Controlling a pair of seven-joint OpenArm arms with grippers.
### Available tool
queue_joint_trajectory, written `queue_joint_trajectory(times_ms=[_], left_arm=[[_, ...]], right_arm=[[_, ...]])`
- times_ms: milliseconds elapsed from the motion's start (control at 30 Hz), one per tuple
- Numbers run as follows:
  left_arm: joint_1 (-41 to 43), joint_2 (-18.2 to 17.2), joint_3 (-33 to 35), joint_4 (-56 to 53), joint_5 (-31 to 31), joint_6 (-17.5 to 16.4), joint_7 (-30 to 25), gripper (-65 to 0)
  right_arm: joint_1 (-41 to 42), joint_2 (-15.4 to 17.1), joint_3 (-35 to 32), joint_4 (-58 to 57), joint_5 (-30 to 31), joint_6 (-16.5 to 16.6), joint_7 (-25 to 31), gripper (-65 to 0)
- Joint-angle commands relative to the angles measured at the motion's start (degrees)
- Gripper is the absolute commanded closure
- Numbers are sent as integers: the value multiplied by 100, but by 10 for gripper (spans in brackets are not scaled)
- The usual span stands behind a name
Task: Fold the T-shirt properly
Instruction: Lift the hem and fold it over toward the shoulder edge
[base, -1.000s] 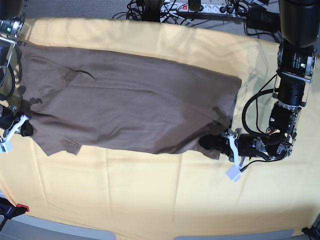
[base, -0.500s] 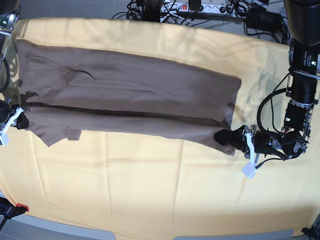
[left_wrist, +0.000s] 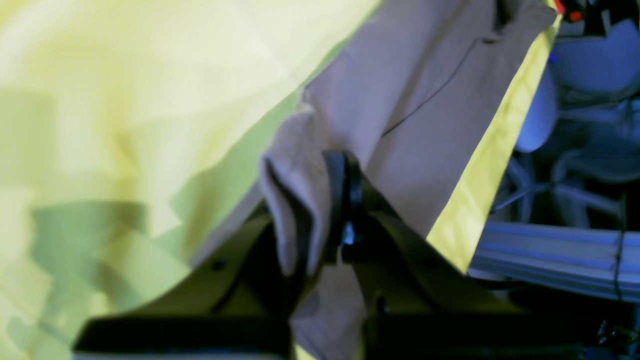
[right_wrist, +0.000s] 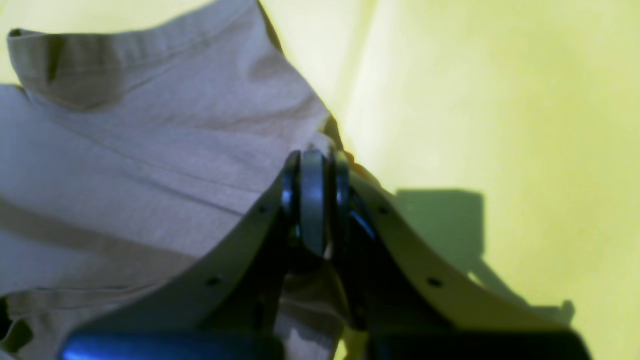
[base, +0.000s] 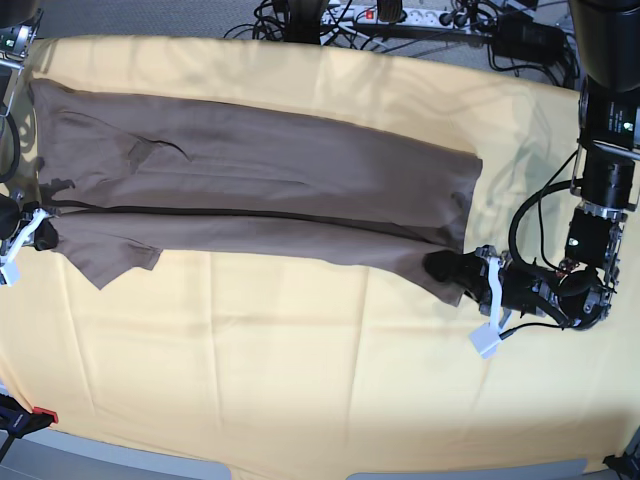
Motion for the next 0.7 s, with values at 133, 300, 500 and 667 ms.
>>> queue_joint_trajectory(times_ms=[133, 300, 500, 667], left_arm=[[247, -264, -50, 835, -139, -45, 17, 0], [645, -612, -50, 1370, -139, -45, 17, 0], [671, -944, -50, 1379, -139, -45, 17, 0], [944, -964, -44, 1379, -139, -45, 17, 0]], right_arm=[[127, 195, 48, 103, 76, 6, -13, 0], [127, 199, 48, 103, 74, 6, -59, 0], [127, 264, 48, 103, 76, 6, -107, 0], [127, 407, 48, 103, 402, 6, -426, 0]])
